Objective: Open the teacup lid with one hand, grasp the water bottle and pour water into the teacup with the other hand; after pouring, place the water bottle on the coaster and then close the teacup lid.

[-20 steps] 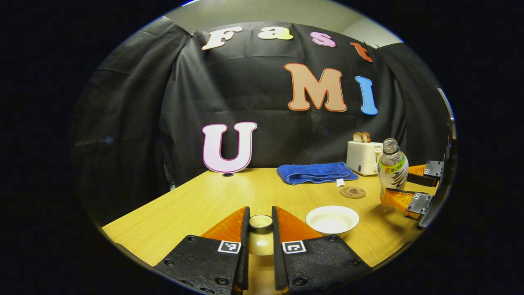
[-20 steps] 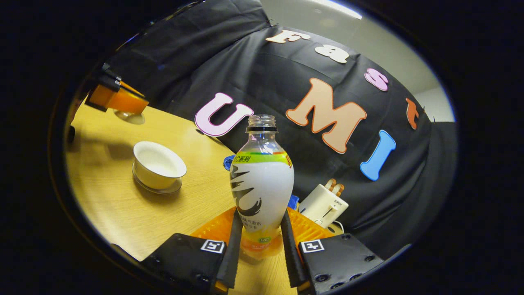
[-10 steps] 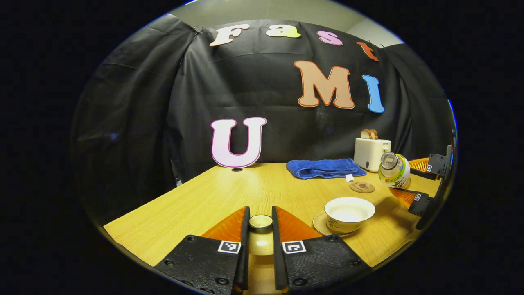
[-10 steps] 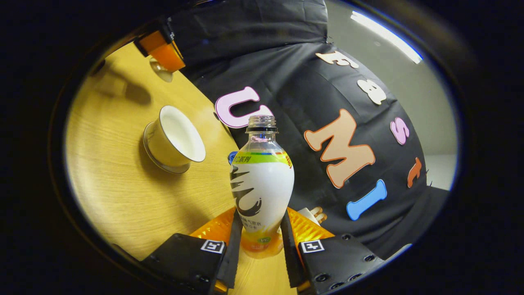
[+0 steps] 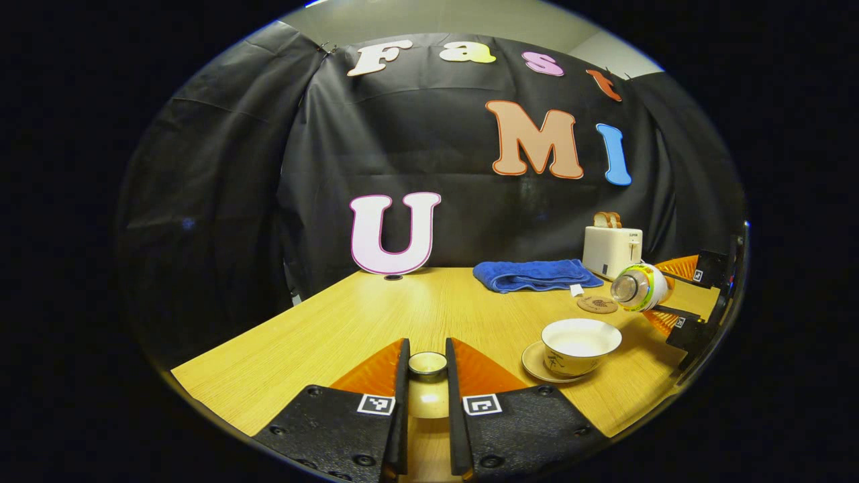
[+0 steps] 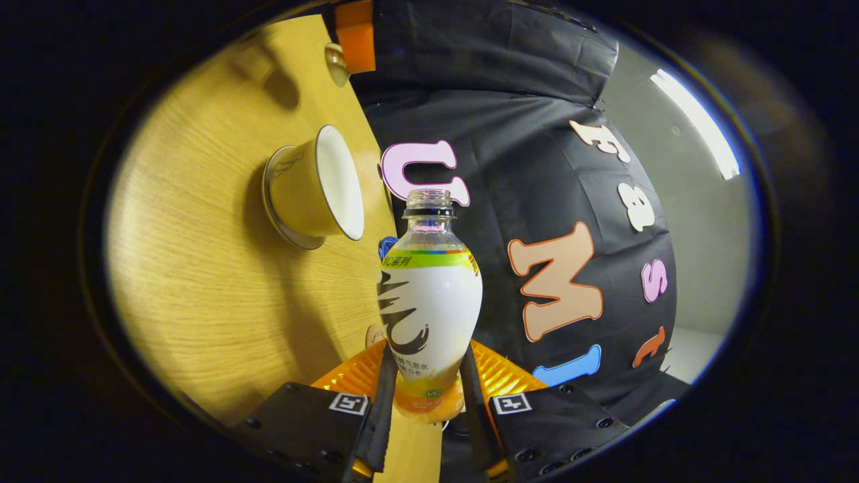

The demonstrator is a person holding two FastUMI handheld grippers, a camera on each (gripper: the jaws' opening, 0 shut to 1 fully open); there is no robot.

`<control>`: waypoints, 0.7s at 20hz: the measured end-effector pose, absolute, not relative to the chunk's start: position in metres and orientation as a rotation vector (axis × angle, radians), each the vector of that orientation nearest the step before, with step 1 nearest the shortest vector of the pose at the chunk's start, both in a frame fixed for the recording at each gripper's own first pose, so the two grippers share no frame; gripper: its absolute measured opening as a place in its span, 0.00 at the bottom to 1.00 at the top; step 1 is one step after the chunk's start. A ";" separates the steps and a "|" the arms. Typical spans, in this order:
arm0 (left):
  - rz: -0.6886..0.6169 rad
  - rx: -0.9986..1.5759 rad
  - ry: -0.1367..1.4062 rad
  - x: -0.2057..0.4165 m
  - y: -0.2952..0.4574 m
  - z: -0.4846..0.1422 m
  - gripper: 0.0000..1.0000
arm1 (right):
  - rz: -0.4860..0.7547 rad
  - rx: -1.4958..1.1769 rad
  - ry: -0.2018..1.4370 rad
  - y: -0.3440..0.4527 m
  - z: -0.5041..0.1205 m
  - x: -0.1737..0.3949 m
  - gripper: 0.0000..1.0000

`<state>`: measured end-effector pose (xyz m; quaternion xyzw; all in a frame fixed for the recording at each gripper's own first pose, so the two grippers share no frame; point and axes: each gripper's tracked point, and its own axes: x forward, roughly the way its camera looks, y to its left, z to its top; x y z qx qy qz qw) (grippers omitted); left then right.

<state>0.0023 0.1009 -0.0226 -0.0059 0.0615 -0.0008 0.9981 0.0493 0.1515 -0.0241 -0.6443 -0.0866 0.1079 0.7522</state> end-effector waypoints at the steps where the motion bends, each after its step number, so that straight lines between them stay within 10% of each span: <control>1: -0.003 -0.013 0.121 0.002 0.101 -0.023 0.22 | 0.238 -1.424 -0.190 0.151 -0.024 0.050 0.51; 14: -0.016 -0.026 0.128 0.003 0.099 -0.024 0.22 | 0.275 -1.705 -0.308 0.160 -0.021 0.042 0.53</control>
